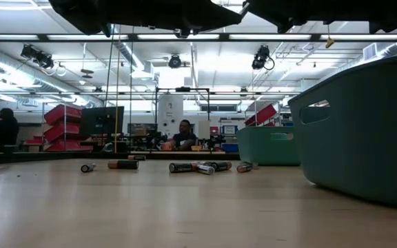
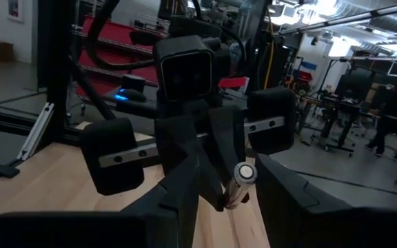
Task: Sort batteries
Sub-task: Put the silver battery into the green bin
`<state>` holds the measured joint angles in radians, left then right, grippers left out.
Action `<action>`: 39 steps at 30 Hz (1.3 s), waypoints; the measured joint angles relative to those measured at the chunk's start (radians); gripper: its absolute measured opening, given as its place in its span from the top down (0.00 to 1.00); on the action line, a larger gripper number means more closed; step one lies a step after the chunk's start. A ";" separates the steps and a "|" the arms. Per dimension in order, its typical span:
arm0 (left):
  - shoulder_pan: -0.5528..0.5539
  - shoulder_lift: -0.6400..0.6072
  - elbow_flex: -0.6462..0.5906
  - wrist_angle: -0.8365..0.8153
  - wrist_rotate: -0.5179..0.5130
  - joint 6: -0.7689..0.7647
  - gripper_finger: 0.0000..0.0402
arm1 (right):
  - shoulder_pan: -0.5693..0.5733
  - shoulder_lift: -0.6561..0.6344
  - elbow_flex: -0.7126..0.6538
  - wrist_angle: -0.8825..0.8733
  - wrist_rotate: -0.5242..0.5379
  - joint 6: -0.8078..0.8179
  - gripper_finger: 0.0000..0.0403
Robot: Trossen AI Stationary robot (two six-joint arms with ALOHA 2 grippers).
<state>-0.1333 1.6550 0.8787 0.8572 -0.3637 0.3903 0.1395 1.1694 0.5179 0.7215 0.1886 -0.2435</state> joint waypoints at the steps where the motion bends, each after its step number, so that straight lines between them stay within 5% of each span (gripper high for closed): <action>1: 0.002 0.000 0.000 0.003 0.007 0.000 0.96 | -0.004 0.000 0.000 0.004 0.000 0.000 0.69; 14: 0.017 0.000 0.000 0.014 0.012 -0.001 0.96 | -0.013 0.008 0.000 0.011 0.000 -0.003 0.73; 29: 0.017 0.000 0.000 0.013 0.005 -0.003 0.96 | -0.036 0.008 0.000 0.021 0.027 0.005 0.96; 39: 0.014 0.000 0.001 -0.027 -0.031 -0.009 0.96 | -0.035 0.008 0.000 0.009 0.098 0.008 0.96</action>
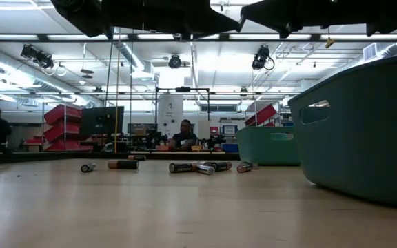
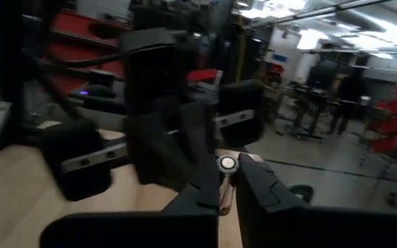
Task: Sort batteries
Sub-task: Put the silver battery into the green bin
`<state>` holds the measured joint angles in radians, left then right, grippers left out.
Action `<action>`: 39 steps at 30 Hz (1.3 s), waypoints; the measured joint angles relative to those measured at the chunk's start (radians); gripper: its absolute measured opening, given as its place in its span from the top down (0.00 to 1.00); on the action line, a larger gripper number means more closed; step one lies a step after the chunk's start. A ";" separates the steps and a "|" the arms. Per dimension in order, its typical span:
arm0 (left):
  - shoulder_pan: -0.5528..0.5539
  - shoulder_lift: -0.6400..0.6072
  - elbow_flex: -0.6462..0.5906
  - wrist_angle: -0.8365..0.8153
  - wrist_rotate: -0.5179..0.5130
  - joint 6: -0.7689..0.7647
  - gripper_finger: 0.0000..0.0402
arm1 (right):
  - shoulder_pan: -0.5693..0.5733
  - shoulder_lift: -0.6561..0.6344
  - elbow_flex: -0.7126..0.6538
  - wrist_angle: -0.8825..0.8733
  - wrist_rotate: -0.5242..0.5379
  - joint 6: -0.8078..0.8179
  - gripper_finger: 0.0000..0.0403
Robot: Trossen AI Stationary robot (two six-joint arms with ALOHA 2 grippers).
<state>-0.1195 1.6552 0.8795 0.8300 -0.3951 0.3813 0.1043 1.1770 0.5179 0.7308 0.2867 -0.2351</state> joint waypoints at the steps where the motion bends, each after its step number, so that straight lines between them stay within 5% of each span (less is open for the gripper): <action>1: -0.005 0.001 0.000 -0.009 -0.030 0.000 0.96 | 0.000 0.000 0.000 -0.006 0.037 0.004 0.96; 6: -0.031 0.001 0.000 -0.077 -0.186 -0.002 0.93 | -0.021 -0.001 0.000 -0.137 0.286 0.115 0.96; 10: -0.050 0.001 0.000 -0.136 -0.314 -0.021 0.93 | -0.086 -0.001 0.000 -0.306 0.322 0.282 0.96; 18: -0.067 0.001 0.000 -0.181 -0.401 -0.023 0.93 | -0.281 -0.002 0.000 -0.623 0.138 0.586 0.96; 26: -0.067 0.001 0.000 -0.190 -0.410 -0.027 0.93 | -0.425 -0.002 0.000 -0.812 -0.073 0.663 0.96; 39: -0.066 0.001 0.000 -0.355 -0.410 -0.182 0.93 | -0.447 -0.002 0.000 -0.847 -0.132 0.664 0.91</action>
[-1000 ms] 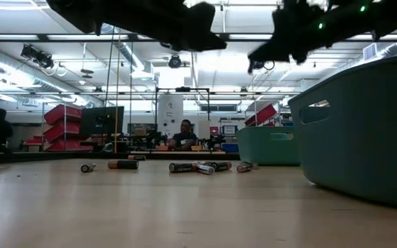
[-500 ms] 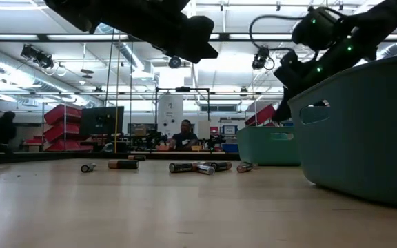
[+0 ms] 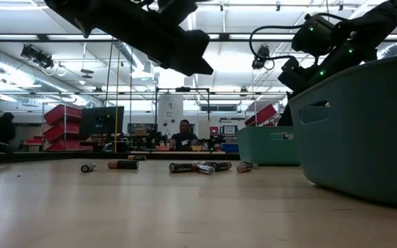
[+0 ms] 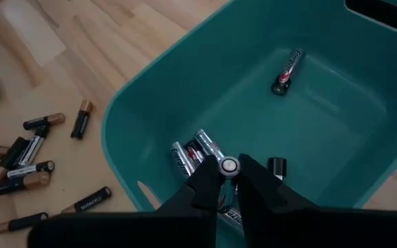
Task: Sort batteries
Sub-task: Put the silver battery into the green bin
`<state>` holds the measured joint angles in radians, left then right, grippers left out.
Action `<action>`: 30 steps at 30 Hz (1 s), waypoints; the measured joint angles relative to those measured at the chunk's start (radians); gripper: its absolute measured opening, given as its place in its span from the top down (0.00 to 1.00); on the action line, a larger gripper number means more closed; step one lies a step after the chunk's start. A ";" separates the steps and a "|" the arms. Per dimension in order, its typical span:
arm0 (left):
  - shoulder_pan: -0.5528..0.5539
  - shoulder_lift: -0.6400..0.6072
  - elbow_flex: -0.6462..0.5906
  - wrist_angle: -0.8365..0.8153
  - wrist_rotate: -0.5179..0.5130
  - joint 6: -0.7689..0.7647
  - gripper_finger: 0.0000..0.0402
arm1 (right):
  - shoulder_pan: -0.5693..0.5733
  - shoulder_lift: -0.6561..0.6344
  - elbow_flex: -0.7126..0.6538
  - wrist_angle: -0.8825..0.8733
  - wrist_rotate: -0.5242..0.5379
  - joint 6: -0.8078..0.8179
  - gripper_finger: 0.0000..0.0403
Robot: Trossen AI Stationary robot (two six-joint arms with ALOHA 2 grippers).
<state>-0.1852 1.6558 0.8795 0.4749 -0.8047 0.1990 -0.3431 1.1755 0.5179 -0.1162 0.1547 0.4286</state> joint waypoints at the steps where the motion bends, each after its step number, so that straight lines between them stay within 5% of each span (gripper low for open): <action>1: 0.000 0.000 0.000 -0.010 0.000 -0.010 0.93 | 0.000 0.000 0.000 0.000 0.000 0.000 0.91; 25: 0.000 0.000 0.000 -0.139 0.038 -0.142 0.93 | 0.000 0.000 0.000 0.018 0.005 -0.004 0.82; 30: 0.000 0.000 0.000 -0.246 0.159 -0.239 0.93 | 0.000 0.000 0.000 0.066 0.007 -0.029 0.82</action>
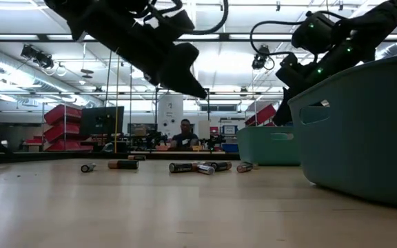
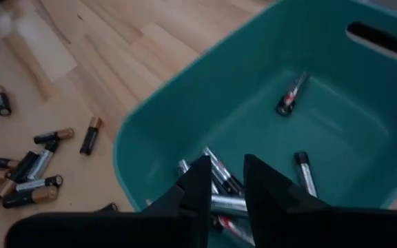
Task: Sort batteries
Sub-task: Put the silver battery into the green bin
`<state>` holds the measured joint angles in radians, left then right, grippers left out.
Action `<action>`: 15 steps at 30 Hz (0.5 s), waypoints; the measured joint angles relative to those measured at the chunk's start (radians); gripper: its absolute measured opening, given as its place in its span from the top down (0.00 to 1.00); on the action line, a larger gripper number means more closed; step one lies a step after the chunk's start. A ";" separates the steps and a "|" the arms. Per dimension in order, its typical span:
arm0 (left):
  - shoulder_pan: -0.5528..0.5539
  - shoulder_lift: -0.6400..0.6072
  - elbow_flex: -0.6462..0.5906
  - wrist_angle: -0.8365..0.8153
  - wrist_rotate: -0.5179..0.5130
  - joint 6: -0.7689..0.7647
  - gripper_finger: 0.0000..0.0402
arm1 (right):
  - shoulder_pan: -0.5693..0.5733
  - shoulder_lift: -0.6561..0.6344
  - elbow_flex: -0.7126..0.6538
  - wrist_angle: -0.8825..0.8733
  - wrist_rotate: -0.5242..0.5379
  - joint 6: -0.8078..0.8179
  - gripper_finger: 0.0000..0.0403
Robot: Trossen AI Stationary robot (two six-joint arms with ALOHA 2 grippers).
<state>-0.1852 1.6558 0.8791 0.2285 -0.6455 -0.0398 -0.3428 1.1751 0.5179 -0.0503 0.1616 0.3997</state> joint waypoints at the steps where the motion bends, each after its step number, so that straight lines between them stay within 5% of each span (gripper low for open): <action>1: 0.000 0.000 0.000 -0.021 0.029 -0.021 0.93 | 0.000 0.000 0.000 0.008 0.000 -0.003 0.82; 8: 0.000 0.000 0.000 -0.156 0.213 -0.121 0.93 | 0.000 0.000 0.000 0.020 -0.001 -0.010 0.82; 15: -0.014 0.000 0.000 -0.190 0.378 -0.064 0.93 | 0.014 0.000 0.000 0.041 -0.003 -0.026 0.82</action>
<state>-0.1990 1.6558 0.8787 0.0387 -0.2678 -0.1035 -0.3287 1.1748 0.5179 -0.0090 0.1585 0.3739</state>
